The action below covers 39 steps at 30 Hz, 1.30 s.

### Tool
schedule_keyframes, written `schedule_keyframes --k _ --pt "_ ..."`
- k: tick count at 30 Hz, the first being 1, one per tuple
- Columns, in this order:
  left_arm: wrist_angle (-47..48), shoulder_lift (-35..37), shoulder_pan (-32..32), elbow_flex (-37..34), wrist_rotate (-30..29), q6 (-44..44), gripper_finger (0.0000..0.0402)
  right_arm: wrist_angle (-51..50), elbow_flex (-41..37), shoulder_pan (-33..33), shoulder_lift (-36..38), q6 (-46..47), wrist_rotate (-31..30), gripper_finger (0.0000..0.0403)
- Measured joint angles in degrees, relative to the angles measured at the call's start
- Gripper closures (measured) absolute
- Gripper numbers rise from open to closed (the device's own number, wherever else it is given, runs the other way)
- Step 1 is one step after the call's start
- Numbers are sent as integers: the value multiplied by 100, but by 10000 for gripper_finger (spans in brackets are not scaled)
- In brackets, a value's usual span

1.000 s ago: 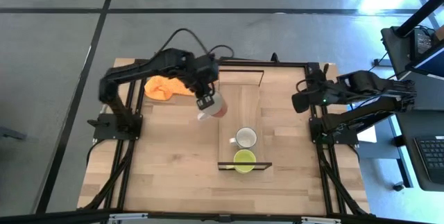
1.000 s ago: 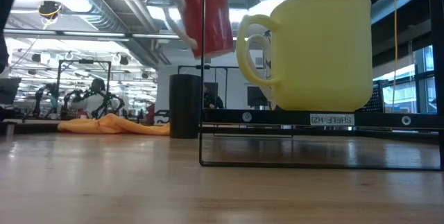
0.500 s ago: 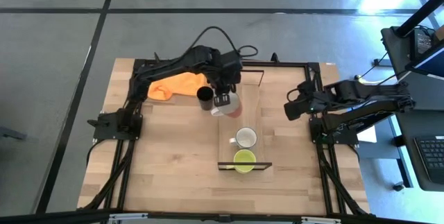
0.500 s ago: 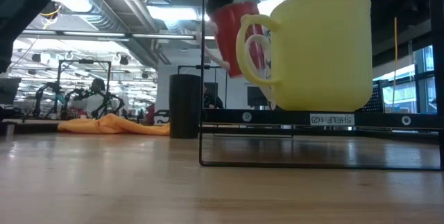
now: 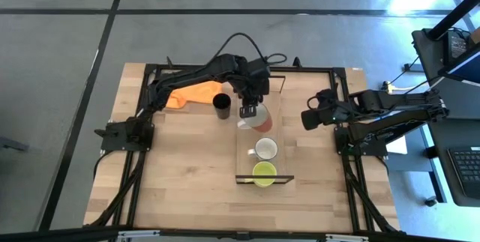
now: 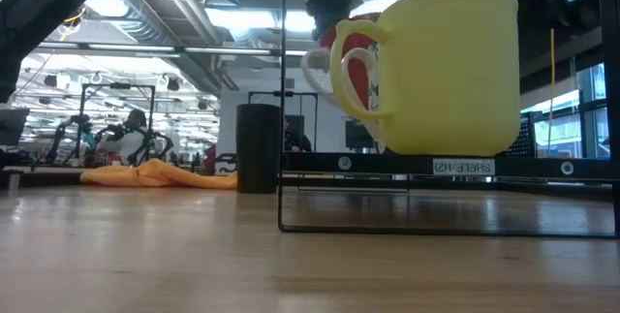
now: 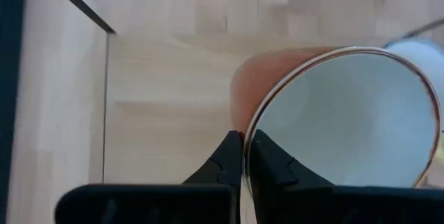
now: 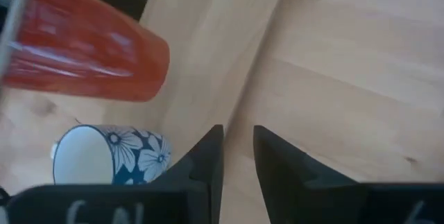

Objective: Stack small to large cups/mugs on shelf
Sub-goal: Put the white and red mug on the shelf

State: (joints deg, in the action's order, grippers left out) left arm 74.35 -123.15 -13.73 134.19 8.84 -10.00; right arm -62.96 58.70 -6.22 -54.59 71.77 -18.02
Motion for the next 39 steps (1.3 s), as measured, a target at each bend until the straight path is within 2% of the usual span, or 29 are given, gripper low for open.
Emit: schedule_keyframes --k 15,29,34,39 --pt "-54 -261 -37 -11 229 -220 395 699 0 0 -527 13 -146 322" --pt "-177 -514 -10 -9 307 -209 395 1119 -2 0 -1362 -38 407 322" --pt "-164 -516 -25 -9 432 -143 395 1261 -2 0 -1631 -114 426 323" --pt "-160 -516 -25 -9 435 -115 395 1251 -2 2 -1792 -131 424 353"
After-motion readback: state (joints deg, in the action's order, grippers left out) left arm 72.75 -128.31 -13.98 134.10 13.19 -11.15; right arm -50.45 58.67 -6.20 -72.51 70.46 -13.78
